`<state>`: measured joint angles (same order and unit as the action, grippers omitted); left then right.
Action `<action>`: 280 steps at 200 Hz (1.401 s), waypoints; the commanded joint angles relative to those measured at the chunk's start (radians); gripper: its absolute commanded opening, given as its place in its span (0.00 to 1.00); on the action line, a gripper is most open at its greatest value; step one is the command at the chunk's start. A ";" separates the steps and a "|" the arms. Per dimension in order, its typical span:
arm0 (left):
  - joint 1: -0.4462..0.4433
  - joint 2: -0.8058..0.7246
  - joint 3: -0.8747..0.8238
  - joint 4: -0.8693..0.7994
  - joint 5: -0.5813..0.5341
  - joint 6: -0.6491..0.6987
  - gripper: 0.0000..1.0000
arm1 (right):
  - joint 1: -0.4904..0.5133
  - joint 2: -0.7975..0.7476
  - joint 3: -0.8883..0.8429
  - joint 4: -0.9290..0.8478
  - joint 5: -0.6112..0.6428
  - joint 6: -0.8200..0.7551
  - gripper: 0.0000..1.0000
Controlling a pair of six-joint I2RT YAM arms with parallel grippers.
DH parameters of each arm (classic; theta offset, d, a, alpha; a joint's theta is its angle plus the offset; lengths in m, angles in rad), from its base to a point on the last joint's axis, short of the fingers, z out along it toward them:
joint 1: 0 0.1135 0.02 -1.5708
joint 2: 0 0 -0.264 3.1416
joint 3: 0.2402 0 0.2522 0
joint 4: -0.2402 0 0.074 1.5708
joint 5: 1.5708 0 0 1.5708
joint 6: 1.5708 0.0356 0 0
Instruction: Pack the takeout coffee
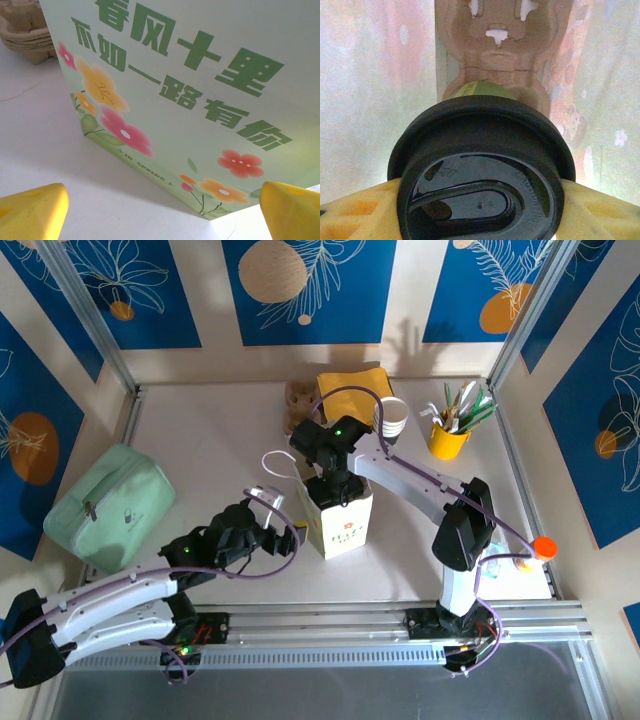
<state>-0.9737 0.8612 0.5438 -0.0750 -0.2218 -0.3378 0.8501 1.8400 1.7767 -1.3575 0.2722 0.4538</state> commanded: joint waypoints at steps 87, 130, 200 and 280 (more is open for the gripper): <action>-0.007 -0.005 0.005 0.012 -0.023 0.005 0.97 | 0.009 -0.002 0.057 -0.104 -0.013 0.013 0.63; -0.008 -0.006 0.007 0.013 -0.027 0.008 0.98 | 0.012 0.015 0.076 -0.120 -0.010 0.010 0.62; -0.008 -0.014 0.002 0.008 -0.027 0.004 0.98 | 0.012 0.014 0.029 -0.081 -0.024 0.011 0.62; -0.008 -0.010 0.004 0.012 -0.026 0.003 0.98 | 0.003 0.018 -0.005 -0.062 -0.010 0.018 0.62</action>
<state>-0.9737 0.8650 0.5449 -0.0746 -0.2371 -0.3382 0.8558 1.8511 1.7905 -1.4212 0.2695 0.4541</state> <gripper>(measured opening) 0.979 0.630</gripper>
